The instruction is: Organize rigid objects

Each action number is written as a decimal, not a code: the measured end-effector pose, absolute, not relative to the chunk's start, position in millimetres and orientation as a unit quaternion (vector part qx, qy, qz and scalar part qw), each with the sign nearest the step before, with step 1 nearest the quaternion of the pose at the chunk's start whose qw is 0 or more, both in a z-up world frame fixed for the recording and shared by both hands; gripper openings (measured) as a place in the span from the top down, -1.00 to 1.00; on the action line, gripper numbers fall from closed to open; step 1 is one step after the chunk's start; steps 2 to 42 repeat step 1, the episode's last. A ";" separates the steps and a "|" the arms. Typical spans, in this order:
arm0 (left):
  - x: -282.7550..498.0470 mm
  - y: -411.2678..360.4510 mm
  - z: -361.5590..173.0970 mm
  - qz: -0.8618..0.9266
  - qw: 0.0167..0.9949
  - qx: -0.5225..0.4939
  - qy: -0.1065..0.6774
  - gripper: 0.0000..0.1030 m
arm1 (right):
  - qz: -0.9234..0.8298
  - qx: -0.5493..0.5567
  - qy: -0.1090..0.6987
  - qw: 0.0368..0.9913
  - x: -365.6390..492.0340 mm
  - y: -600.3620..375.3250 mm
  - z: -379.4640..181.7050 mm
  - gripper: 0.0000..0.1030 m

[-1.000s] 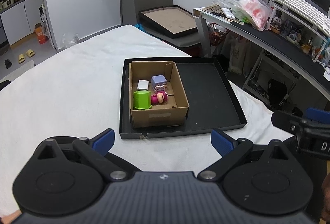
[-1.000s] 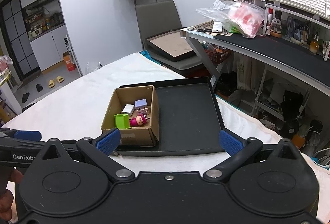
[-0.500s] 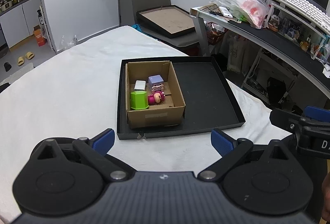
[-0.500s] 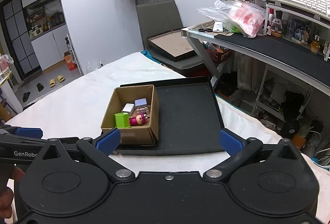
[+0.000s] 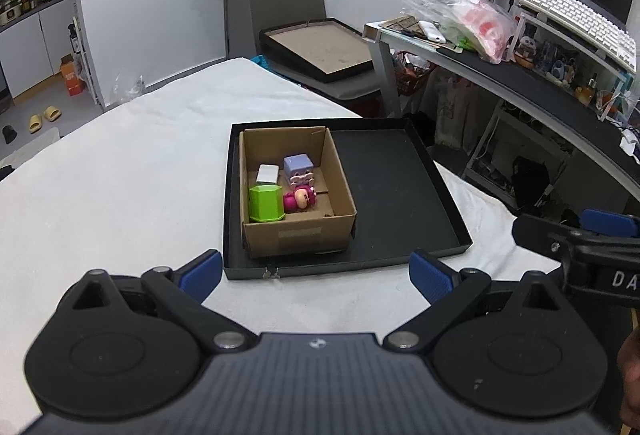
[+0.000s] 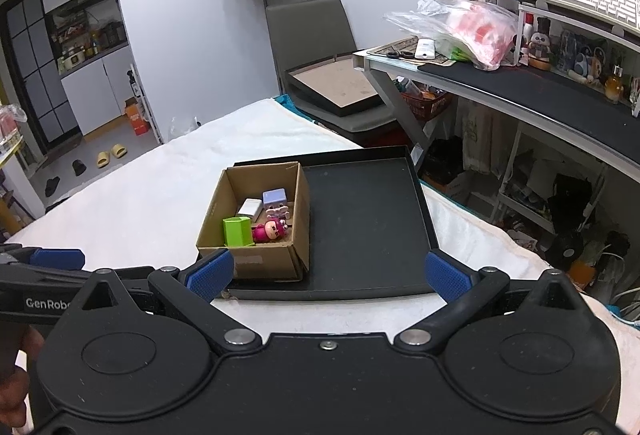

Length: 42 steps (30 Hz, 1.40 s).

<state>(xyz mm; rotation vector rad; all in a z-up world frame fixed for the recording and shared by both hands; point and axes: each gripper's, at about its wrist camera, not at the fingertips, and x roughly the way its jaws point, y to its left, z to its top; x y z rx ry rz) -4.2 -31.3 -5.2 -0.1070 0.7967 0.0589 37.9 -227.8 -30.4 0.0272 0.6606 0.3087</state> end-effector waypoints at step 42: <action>-3.5 -31.0 -5.6 0.025 0.920 -0.053 0.388 -0.92 | 0.152 0.013 0.323 0.934 38.0 -227.3 -30.9 -1.00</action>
